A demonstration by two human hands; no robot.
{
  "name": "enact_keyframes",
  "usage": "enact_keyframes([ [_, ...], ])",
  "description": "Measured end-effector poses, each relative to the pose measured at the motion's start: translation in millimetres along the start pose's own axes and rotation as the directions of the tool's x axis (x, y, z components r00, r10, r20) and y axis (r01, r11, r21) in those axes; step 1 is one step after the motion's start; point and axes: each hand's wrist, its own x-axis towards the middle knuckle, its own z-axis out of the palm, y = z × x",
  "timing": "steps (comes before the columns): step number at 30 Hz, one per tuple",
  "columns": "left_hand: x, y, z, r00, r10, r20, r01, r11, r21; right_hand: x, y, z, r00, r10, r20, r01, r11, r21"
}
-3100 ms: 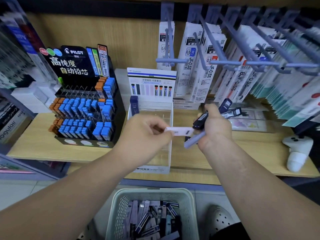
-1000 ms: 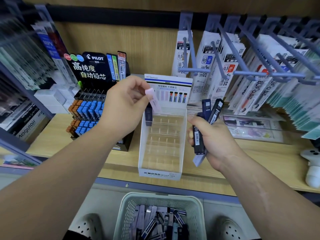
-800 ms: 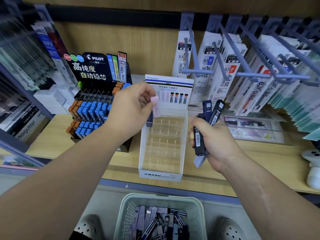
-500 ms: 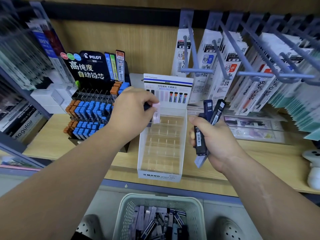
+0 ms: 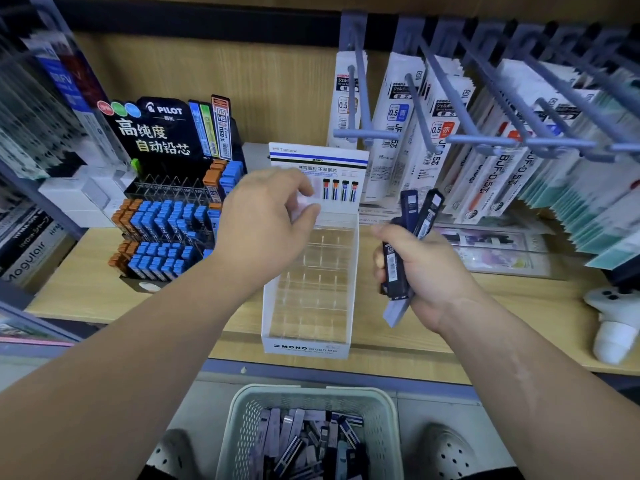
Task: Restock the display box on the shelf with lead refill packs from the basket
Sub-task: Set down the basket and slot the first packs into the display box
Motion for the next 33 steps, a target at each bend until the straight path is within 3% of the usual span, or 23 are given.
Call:
enact_keyframes([
  [5, -28.5, 34.9, 13.0, 0.976, 0.016, 0.216, 0.023, 0.984, -0.177, 8.0, -0.1, -32.7, 0.989, 0.022, -0.148, -0.029, 0.998, -0.049],
  [9, -54.1, 64.0, 32.9, 0.879, -0.105, 0.465, 0.283, 0.899, -0.334, 2.1, 12.1, -61.8, 0.978, 0.048, -0.205, -0.076, 0.988, -0.133],
  [12, -62.6, 83.6, 56.3, 0.843, -0.151, 0.517, 0.366, 0.865, -0.343, -7.8, 14.0, -83.9, 0.972, 0.061, -0.228, -0.103, 0.978, -0.18],
  [17, -56.1, 107.6, 109.5, 0.801, -0.118, 0.587, 0.241, 0.961, -0.136, -22.8, 15.4, -122.6, 0.967, 0.083, -0.239, -0.127, 0.976, -0.177],
  [24, -50.9, 101.2, 159.5, 0.743, -0.121, 0.658, 0.048, 0.991, 0.128, -35.0, 23.2, -153.4, 0.967, 0.109, -0.229, -0.141, 0.982, -0.129],
  [27, -48.8, 101.7, 166.2, 0.764, -0.125, 0.634, 0.033, 0.987, 0.155, -36.7, 23.4, -156.6, 0.971, 0.107, -0.212, -0.13, 0.986, -0.1],
  [33, -50.9, 107.9, 162.9, 0.753, -0.144, 0.642, 0.154, 0.987, 0.04, -39.4, 16.4, -149.9, 0.977, 0.105, -0.188, -0.127, 0.986, -0.112],
])
